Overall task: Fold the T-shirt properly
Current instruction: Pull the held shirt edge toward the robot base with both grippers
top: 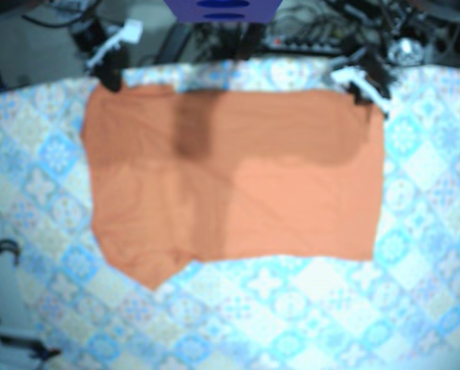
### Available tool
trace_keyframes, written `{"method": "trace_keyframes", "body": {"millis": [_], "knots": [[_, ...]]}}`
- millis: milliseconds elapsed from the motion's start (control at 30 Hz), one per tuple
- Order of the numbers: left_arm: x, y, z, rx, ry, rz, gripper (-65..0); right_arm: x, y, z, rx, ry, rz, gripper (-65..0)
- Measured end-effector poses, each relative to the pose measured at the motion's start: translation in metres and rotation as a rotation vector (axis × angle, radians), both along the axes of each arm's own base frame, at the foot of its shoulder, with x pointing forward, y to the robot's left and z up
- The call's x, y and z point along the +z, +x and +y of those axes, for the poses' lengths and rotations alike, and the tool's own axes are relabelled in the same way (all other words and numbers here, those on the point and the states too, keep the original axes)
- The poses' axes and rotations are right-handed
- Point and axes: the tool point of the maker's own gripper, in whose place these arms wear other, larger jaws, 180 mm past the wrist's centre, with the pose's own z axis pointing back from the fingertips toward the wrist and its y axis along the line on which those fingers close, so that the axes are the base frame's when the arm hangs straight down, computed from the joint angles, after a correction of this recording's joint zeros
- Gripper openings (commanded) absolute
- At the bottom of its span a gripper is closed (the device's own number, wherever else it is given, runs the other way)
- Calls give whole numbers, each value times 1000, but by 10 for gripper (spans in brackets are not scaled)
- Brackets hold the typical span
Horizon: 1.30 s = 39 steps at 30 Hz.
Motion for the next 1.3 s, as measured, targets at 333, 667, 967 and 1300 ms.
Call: {"method": "trace_keyframes", "body": {"millis": [333, 667, 967, 1300], "knots": [[19, -8, 3, 63, -54, -26, -650, 4, -18, -15, 34, -41, 31, -650], [22, -38, 9, 84, -51, 4, -650, 14, -34, -33, -15, -19, 47, -650], [23, -61, 16, 87, -59, 39, -650, 13, -57, -42, -17, -38, 97, -650], [26, -75, 17, 102, -67, 23, -650, 12, -70, -41, -15, -37, 128, -650]]}}
